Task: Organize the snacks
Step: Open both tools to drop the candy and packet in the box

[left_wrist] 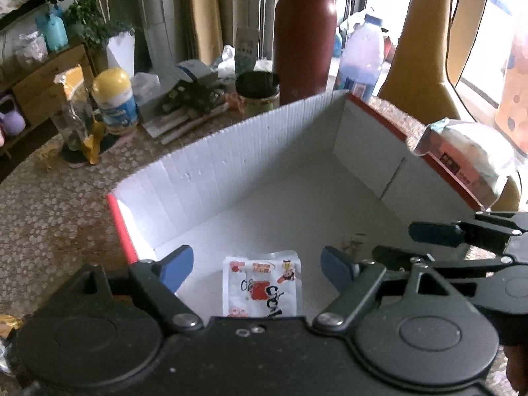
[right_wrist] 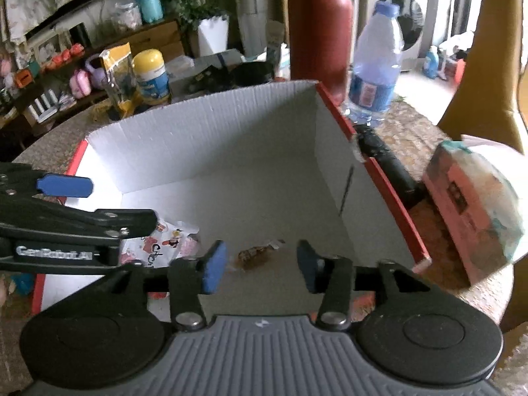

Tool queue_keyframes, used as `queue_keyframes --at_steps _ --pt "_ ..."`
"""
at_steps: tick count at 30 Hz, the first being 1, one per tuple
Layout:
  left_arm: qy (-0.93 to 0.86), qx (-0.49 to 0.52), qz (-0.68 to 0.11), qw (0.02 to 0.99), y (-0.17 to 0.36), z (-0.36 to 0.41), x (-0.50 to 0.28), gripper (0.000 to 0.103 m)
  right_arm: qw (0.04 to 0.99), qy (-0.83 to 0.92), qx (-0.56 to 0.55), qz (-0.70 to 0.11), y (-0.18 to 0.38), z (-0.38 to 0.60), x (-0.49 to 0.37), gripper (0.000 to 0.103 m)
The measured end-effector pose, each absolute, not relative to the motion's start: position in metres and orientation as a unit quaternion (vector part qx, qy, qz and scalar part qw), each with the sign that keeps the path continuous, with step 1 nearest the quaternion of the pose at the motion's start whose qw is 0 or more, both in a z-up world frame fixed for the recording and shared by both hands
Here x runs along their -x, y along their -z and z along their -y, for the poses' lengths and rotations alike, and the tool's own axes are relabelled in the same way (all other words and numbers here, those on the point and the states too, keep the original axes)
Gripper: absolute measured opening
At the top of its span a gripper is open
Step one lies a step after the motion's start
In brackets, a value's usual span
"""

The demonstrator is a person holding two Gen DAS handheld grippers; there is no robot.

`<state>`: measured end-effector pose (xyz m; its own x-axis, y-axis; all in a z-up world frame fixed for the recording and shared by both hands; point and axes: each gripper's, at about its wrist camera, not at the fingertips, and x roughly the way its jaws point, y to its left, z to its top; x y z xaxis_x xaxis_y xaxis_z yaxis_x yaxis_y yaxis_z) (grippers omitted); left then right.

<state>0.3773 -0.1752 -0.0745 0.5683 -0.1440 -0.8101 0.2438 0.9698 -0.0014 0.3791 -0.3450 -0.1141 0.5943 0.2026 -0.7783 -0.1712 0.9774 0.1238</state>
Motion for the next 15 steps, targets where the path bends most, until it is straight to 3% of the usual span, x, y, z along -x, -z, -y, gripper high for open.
queue_keyframes --at_steps 15 --pt "0.117 -0.04 -0.389 0.913 0.012 0.144 -0.313 0.085 0.914 -0.12 -0.031 -0.387 0.056 0.336 -0.316 0.06"
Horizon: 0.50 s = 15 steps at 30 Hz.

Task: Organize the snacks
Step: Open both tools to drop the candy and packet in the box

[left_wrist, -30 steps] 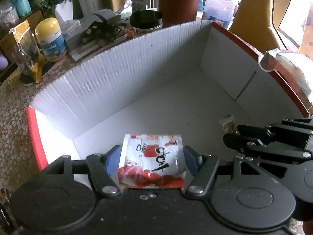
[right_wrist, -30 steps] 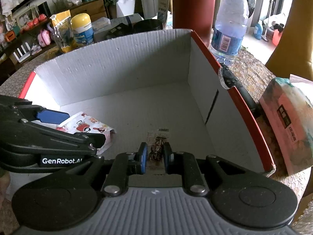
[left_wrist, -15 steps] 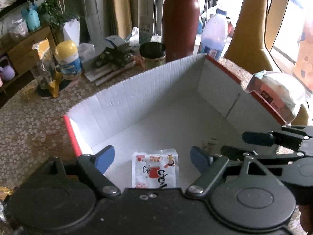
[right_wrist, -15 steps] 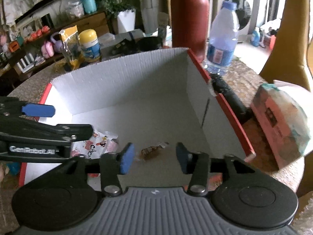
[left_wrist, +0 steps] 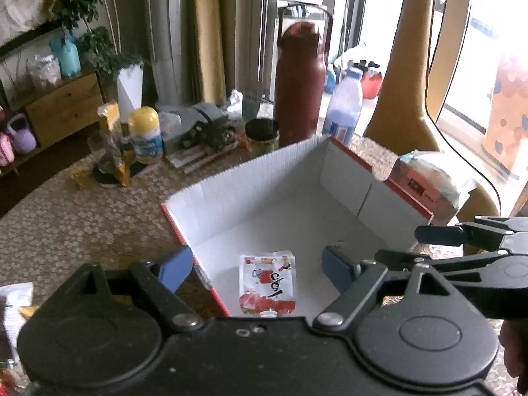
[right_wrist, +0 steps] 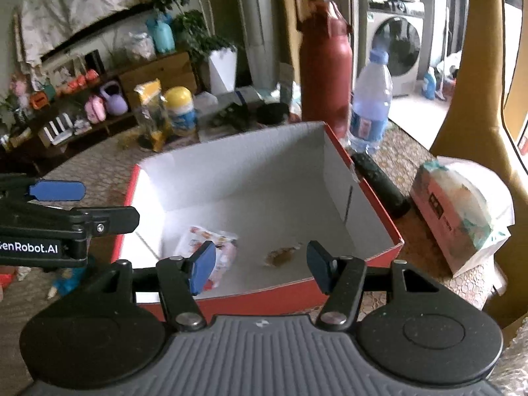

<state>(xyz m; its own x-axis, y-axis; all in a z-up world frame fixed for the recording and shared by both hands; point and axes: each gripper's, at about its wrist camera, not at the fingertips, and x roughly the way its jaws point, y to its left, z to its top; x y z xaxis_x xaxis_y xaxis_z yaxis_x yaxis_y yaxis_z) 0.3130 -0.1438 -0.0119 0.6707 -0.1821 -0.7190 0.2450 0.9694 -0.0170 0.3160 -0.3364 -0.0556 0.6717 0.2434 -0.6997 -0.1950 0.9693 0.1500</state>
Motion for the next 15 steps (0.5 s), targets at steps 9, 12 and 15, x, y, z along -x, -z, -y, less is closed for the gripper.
queue_keyframes --at_steps 9,12,15 --pt "0.118 -0.029 -0.346 0.931 -0.02 0.113 -0.266 0.089 0.922 -0.147 -0.041 -0.357 0.029 0.318 -0.277 0.066" --pt "0.114 -0.023 -0.336 0.934 -0.024 0.1 -0.249 0.092 0.924 -0.157 -0.048 -0.347 0.023 0.31 -0.262 0.073" --pt "0.108 -0.021 -0.326 0.939 -0.027 0.087 -0.233 0.093 0.924 -0.171 -0.046 -0.337 0.019 0.299 -0.247 0.073"
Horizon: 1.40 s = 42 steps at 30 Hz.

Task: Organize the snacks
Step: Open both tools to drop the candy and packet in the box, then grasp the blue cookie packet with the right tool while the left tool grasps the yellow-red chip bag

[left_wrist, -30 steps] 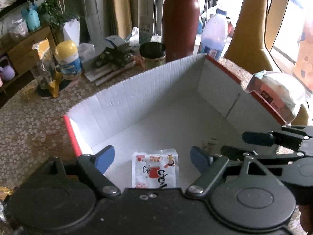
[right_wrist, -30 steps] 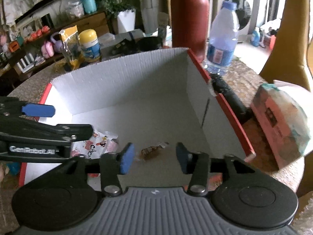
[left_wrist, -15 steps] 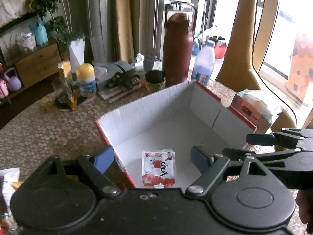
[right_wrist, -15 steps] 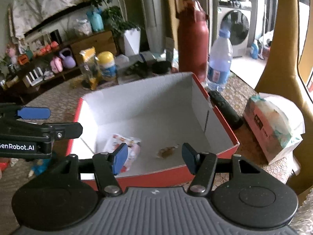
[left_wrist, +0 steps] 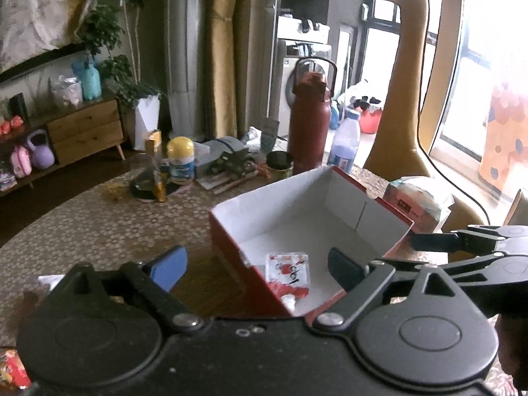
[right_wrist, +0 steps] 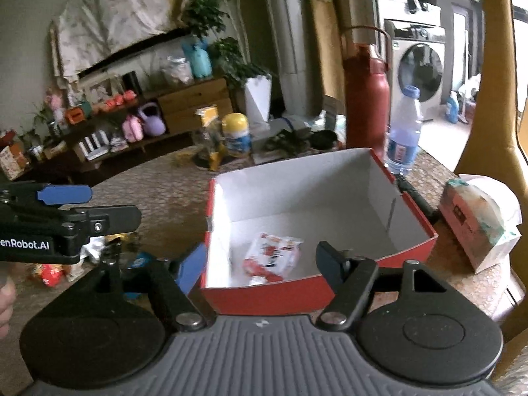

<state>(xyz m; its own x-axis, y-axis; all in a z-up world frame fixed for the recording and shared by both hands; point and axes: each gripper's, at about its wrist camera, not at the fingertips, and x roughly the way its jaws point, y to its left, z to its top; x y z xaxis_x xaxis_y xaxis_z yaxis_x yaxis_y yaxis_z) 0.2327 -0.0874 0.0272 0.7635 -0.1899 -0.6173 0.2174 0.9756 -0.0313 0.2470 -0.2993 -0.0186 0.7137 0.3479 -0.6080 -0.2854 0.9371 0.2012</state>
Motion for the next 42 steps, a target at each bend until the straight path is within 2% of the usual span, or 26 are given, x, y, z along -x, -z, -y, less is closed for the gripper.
queue_keyframes --at_steps 5,8,20,25,42 --pt "0.101 -0.012 -0.312 0.945 -0.03 0.066 -0.207 0.098 0.923 -0.197 -0.041 -0.327 0.014 0.277 -0.224 0.075" --pt "0.095 -0.013 -0.303 0.948 -0.03 0.055 -0.192 0.1 0.923 -0.207 -0.043 -0.321 0.013 0.266 -0.213 0.082" --pt "0.062 -0.007 -0.269 0.961 -0.023 0.005 -0.143 0.103 0.913 -0.253 -0.05 -0.316 0.021 0.218 -0.183 0.084" --pt "0.044 0.0 -0.267 0.963 -0.012 -0.021 -0.128 0.103 0.91 -0.268 -0.058 -0.31 0.033 0.201 -0.178 0.094" --pt "-0.094 0.042 -0.296 0.95 0.027 -0.159 -0.126 0.103 0.903 -0.244 -0.042 -0.351 0.081 0.134 -0.222 0.095"
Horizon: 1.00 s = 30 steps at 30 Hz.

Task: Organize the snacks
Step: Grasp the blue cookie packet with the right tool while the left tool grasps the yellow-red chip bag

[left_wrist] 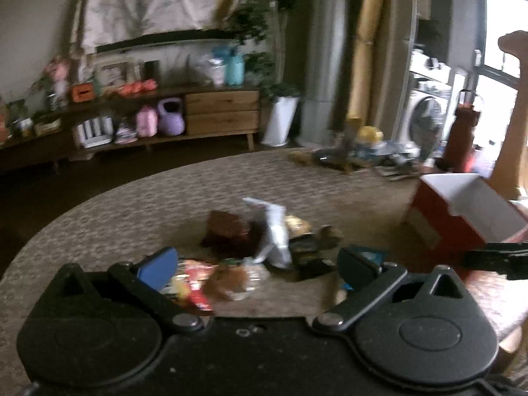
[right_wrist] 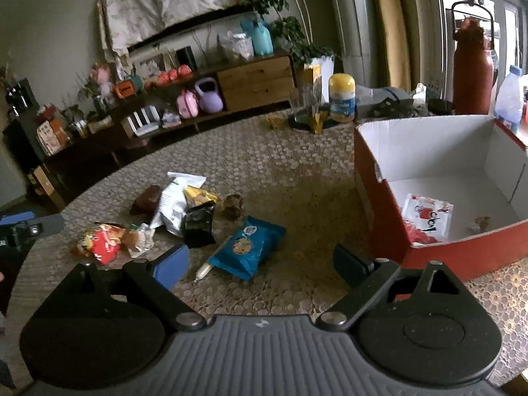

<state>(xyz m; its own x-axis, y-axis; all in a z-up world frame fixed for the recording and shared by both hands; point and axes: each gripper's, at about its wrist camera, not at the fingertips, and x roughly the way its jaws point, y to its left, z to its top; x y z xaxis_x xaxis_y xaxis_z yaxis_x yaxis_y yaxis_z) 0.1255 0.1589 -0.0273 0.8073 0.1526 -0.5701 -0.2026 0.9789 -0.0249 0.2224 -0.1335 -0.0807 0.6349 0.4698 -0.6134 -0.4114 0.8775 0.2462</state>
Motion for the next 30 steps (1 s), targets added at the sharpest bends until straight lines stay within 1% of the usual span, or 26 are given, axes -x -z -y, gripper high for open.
queue_keyframes --at_steps 13,25,30 --pt "-0.153 0.059 -0.351 0.922 0.075 -0.236 -0.156 0.103 0.893 -0.215 -0.024 -0.394 0.119 0.079 -0.272 0.095" --pt "-0.159 0.071 -0.393 0.903 0.107 -0.261 -0.175 0.103 0.876 -0.171 -0.052 -0.448 0.154 0.044 -0.313 0.095" --pt "-0.156 0.076 -0.401 0.899 0.115 -0.265 -0.179 0.102 0.873 -0.16 -0.04 -0.458 0.164 0.032 -0.316 0.094"
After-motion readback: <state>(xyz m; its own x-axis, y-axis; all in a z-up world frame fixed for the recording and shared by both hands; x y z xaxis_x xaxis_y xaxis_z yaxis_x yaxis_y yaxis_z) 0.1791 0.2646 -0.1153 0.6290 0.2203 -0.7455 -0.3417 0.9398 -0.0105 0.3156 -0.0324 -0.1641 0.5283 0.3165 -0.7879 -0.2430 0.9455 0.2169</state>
